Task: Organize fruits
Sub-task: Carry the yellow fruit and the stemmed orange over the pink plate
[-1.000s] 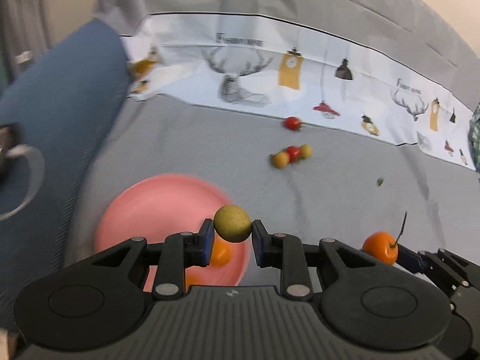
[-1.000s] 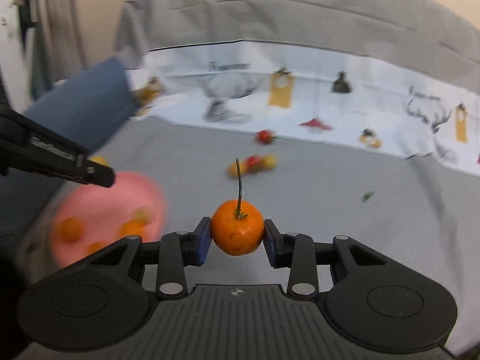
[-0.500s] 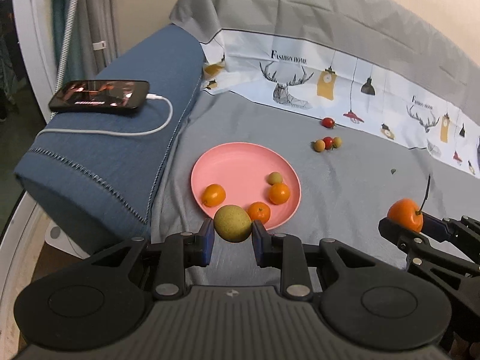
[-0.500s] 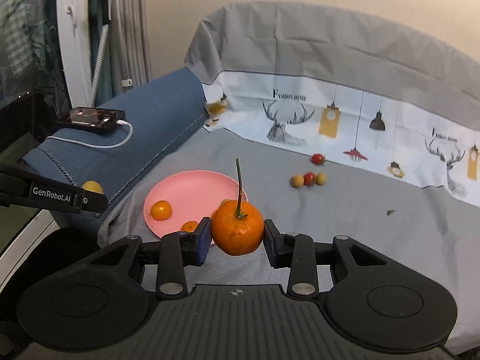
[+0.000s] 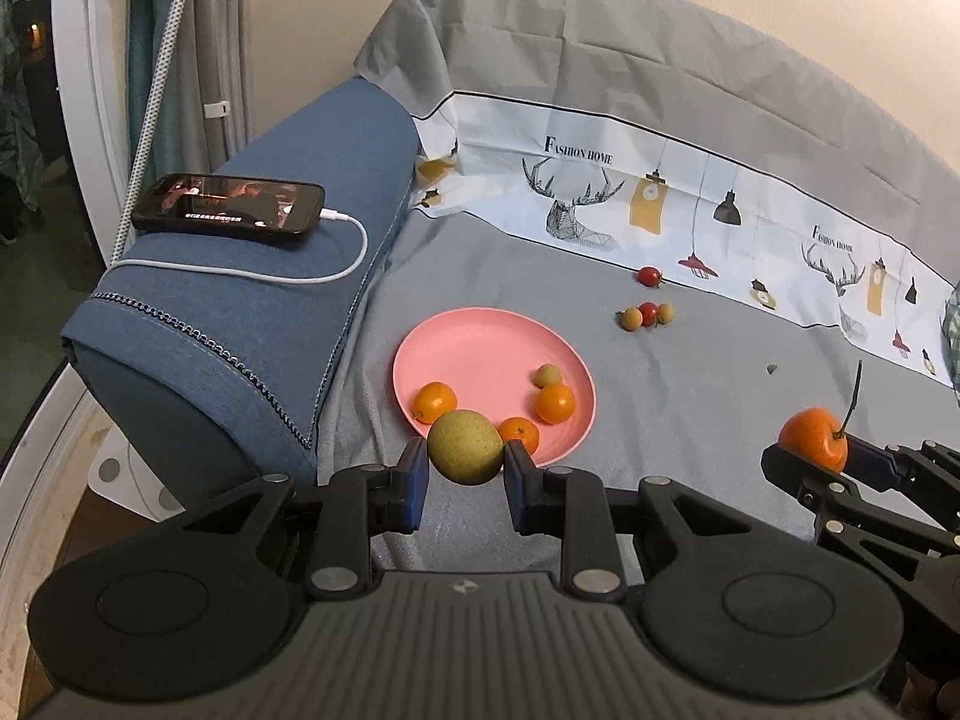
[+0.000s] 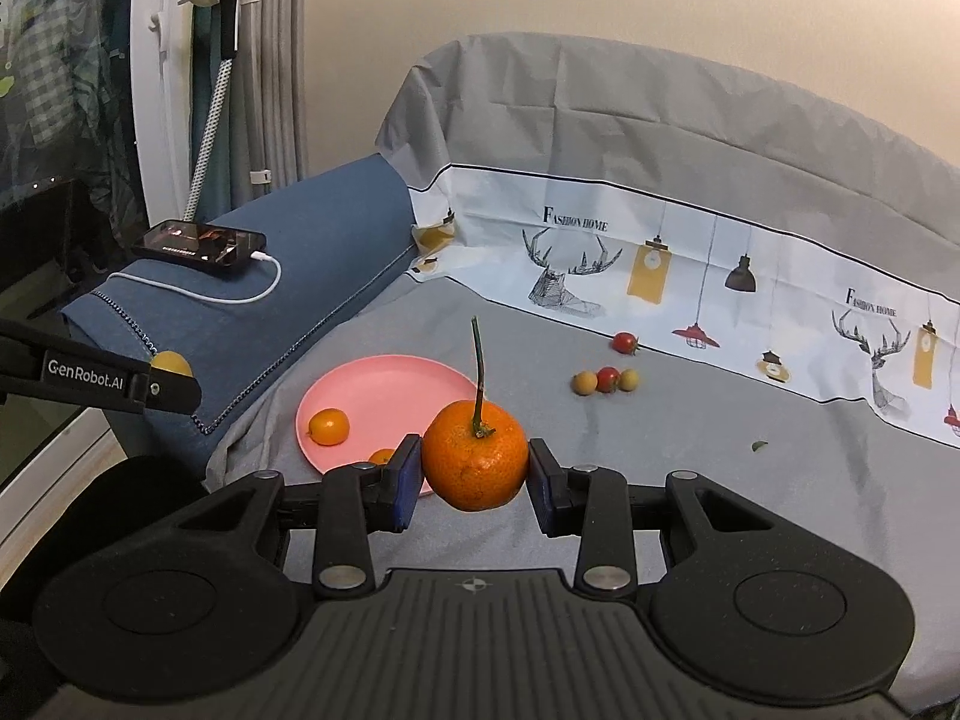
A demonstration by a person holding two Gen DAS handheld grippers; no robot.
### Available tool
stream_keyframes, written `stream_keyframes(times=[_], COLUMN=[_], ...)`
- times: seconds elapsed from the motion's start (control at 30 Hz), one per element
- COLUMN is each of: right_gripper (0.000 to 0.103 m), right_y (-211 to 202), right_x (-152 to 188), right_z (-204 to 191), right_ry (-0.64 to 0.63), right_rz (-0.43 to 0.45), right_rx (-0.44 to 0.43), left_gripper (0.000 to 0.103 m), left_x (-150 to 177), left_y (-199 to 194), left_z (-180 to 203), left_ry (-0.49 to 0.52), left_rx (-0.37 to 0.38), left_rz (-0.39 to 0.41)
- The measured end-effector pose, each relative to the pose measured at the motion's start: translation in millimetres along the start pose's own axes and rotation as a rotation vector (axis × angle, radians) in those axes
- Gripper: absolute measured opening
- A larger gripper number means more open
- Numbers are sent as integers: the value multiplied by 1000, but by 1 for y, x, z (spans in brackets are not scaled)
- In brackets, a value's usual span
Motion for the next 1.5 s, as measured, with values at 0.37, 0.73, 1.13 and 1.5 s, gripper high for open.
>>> stream_keyframes(times=[0.37,0.73,1.13,1.5], right_gripper=[38,38,38,38], right_y=[2,12,39,98], right_x=[2,5,6,3], right_z=[-1,-1,-3,-5], right_ry=[-2,-5,-18,3], right_rz=[-12,-35,-56,-89], right_rx=[-3,-13,-25,-57], left_gripper=[30,30,30,30], left_x=[0,0,-13,-33], left_y=[2,13,41,101], left_z=[-4,-8,-12,-10], left_ry=[-7,-12,-13,0], left_rx=[0,-10,-29,-59], left_rz=[-11,-29,-48,-86])
Point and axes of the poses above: each gripper's, at about its wrist camera, not at the fingertips, and y roughly the way its jaws point, z to its right, x to its underside, the point moved 10 cm from there along y, roughly the way its jaws point, and after that the axes turned 6 degrees about z, right-handed, at the moved point
